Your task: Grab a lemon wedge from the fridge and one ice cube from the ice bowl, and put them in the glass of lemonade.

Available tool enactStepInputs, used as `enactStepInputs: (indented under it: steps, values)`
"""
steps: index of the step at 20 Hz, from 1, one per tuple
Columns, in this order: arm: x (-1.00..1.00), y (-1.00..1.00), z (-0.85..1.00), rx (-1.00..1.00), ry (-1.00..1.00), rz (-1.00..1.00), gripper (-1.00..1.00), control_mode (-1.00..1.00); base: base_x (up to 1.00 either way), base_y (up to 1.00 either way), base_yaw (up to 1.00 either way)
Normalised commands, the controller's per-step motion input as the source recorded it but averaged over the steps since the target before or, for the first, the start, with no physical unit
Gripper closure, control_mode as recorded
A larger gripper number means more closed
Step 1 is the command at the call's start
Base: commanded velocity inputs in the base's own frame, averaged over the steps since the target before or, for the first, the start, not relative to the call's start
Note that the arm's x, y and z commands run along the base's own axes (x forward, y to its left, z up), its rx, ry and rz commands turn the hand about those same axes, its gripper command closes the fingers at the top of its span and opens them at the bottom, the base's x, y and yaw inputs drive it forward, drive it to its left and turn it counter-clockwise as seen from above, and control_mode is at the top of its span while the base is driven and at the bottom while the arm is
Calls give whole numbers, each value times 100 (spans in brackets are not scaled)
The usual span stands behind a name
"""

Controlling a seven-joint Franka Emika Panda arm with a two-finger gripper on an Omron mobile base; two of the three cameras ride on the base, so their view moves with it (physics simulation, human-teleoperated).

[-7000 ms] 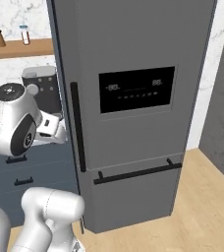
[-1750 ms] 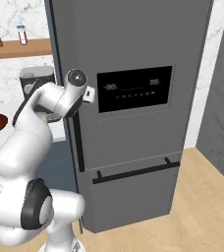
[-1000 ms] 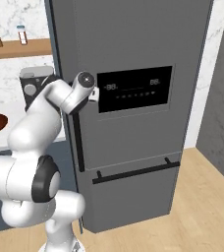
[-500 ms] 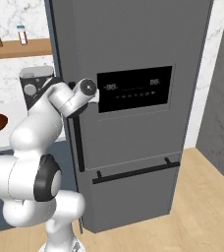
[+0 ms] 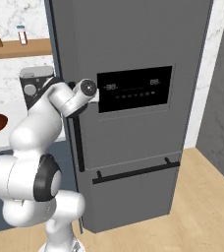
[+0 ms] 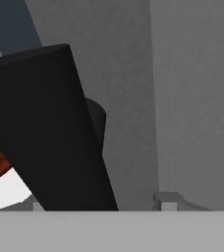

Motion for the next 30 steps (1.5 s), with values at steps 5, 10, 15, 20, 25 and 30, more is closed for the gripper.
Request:
enactStepInputs:
  steps: [5, 10, 15, 20, 25, 30]
  values:
    - [25, 25, 0, -10, 11, 0, 100, -100, 0, 0, 0]
    - [1, -28, 0, -7, -4, 0, 100, -100, 0, 0, 0]
    - [-6, -87, 0, -1, -1, 0, 100, -100, 0, 0, 0]
    - [-21, -100, 2, 0, 0, -1, 100, -100, 0, 0, 0]
    - [-32, -100, 3, 0, -3, -5, 100, -100, 0, 0, 0]
    - [-42, -100, 1, 0, -6, -9, 100, -100, 0, 0, 0]
